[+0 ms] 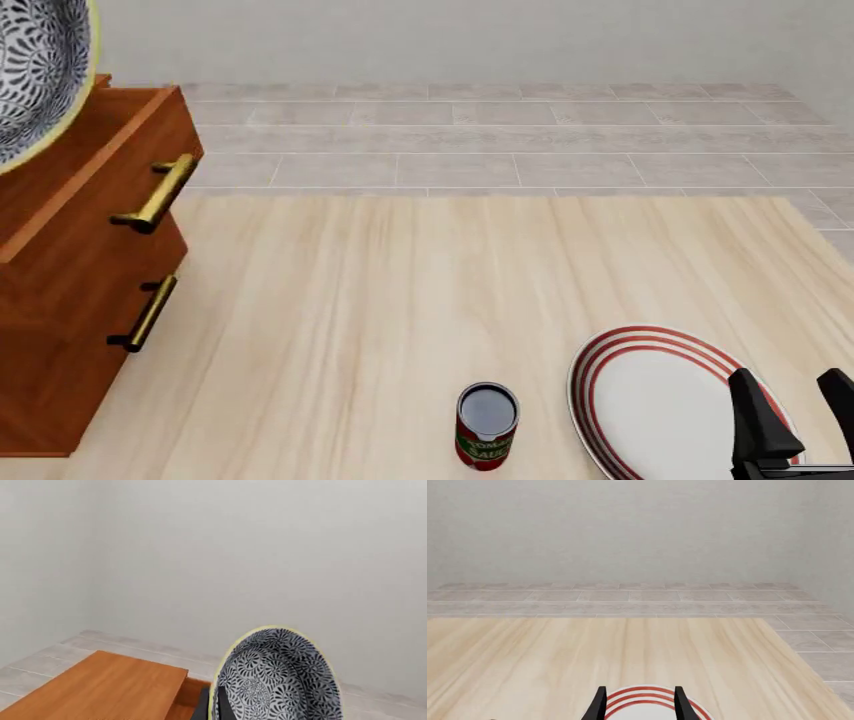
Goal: Put the bowl on top of the cabinet.
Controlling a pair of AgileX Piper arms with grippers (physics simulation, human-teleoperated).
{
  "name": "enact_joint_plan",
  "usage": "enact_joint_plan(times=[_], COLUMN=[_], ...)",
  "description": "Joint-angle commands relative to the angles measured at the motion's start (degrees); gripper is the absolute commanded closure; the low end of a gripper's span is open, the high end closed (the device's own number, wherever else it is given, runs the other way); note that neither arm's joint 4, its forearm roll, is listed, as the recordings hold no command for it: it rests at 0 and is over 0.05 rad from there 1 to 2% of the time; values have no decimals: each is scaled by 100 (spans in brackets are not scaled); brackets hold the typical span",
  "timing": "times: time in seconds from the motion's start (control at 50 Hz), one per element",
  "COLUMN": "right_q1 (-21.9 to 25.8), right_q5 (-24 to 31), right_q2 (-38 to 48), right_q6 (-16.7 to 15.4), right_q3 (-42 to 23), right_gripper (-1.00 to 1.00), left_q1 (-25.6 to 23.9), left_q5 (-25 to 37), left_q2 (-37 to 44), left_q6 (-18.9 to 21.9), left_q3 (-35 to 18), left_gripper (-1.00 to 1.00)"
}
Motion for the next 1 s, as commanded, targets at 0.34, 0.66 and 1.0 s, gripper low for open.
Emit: enact_joint_plan(times=[0.34, 0.66, 1.0], right_q1=[0, 0, -1], right_q5=[0, 0, 0], right_q2=[-1, 1, 0], right_q6=[0, 2, 1], right_q3=[0, 0, 0], right_gripper=[-100, -100, -100], left_q1=[1350, 1815, 2318], left_q5=[682, 1041, 1249], left_q2=[539, 888, 1049], left_q6=[-1416, -2174, -2547], left_q3=[-670, -979, -1176], left_gripper=[100, 100, 100])
